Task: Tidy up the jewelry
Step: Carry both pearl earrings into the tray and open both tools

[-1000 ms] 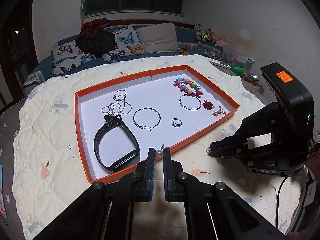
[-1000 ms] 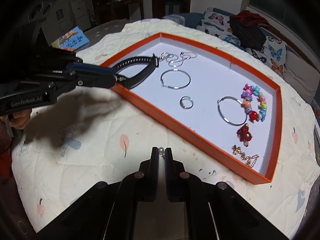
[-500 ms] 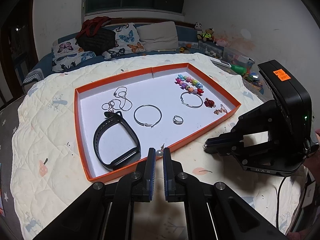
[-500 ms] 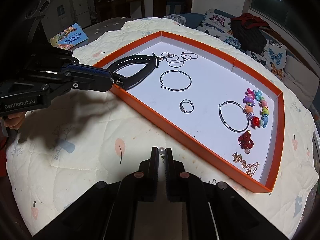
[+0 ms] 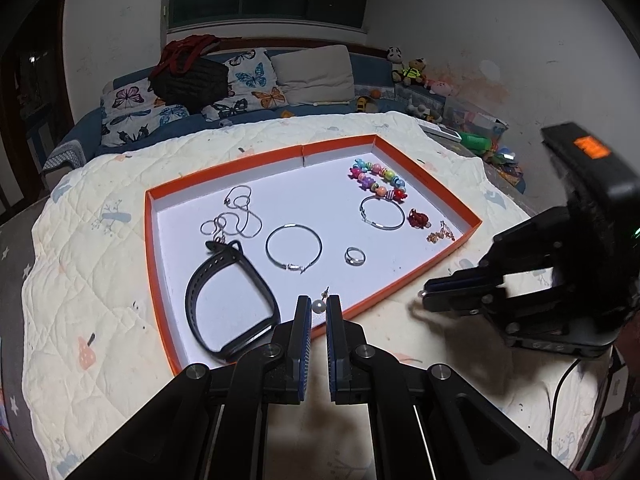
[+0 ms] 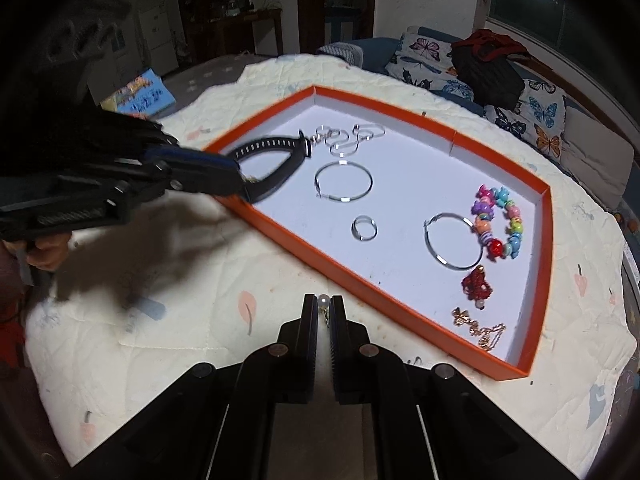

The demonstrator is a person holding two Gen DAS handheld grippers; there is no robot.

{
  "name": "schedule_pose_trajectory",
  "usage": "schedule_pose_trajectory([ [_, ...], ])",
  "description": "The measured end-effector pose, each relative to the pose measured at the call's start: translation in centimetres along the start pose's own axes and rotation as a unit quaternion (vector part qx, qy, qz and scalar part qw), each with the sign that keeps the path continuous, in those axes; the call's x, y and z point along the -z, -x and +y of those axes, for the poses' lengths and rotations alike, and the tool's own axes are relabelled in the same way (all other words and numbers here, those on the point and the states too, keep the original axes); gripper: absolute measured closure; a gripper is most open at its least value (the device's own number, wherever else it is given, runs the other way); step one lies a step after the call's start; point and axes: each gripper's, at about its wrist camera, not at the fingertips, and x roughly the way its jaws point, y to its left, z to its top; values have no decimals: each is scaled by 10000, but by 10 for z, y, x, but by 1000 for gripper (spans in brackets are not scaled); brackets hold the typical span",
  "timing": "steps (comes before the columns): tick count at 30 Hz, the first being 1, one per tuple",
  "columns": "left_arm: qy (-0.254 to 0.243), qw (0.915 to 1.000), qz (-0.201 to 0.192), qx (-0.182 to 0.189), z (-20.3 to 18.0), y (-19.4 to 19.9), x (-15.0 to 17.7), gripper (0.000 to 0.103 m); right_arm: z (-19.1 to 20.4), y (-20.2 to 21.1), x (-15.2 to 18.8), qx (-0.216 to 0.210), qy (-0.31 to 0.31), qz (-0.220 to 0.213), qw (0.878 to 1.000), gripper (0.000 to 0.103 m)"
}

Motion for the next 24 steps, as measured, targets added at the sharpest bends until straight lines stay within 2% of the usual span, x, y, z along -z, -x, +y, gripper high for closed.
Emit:
schedule_pose_trajectory([
  [5, -61, 9999, 88, 55, 0, -13, -13, 96, -17, 10, -15, 115, -246, -192, 9994, 95],
  [14, -47, 9993, 369, 35, 7, -45, -24, 96, -43, -20, -27, 241, -581, 137, 9979, 95],
  [24, 111, 9983, 568, 49, 16, -65, -24, 95, -47, -25, -24, 141, -748, 172, 9969, 95],
])
